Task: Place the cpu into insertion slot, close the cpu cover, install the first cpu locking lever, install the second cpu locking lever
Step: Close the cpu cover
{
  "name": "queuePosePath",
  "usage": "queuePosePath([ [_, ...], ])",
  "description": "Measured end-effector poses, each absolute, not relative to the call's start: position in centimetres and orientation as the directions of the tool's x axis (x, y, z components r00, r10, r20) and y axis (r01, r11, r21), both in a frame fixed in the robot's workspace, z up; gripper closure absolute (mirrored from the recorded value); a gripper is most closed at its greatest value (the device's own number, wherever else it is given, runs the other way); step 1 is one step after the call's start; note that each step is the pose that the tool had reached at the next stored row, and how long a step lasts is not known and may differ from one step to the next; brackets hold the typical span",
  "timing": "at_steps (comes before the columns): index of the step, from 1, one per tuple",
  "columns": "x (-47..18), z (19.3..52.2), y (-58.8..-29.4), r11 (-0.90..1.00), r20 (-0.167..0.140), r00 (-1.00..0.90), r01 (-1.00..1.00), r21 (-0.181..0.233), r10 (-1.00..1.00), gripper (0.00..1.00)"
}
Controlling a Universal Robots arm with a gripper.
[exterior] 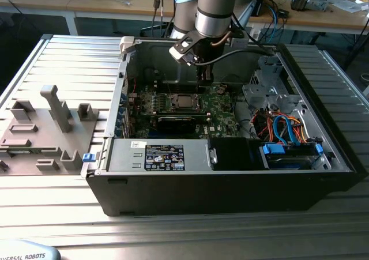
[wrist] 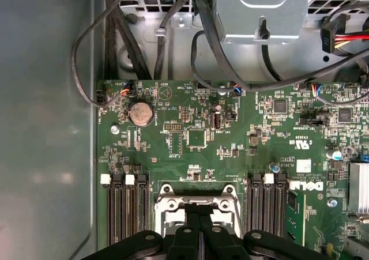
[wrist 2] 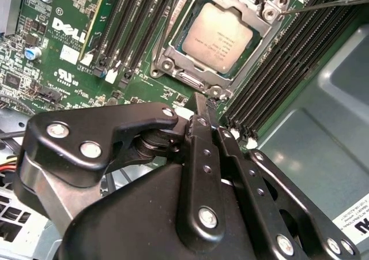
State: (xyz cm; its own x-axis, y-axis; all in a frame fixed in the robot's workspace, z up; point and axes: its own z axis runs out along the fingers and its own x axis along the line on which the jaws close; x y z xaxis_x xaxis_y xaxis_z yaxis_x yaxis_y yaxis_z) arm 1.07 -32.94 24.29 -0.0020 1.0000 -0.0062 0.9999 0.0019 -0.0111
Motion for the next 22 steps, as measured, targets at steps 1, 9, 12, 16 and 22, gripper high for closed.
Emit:
queuePosePath([
  [1, 1.0, 24.3, -32.9, 0.002, -0.006, -0.002, 1.000, -0.011, 1.000, 0.89],
  [9, 0.3, 24.2, -32.9, 0.002, -0.006, -0.002, 1.000, -0.011, 1.000, 0.89],
  [12, -0.1, 24.2, -32.9, 0.002, -0.006, -0.002, 1.000, -0.011, 1.000, 0.89],
  [16, -0.2, 24.2, -32.9, 0.002, -0.006, -0.002, 1.000, -0.011, 1.000, 0.89],
  [22, -0.7, 24.1, -32.9, 0.002, -0.006, -0.002, 1.000, -0.011, 1.000, 0.89],
])
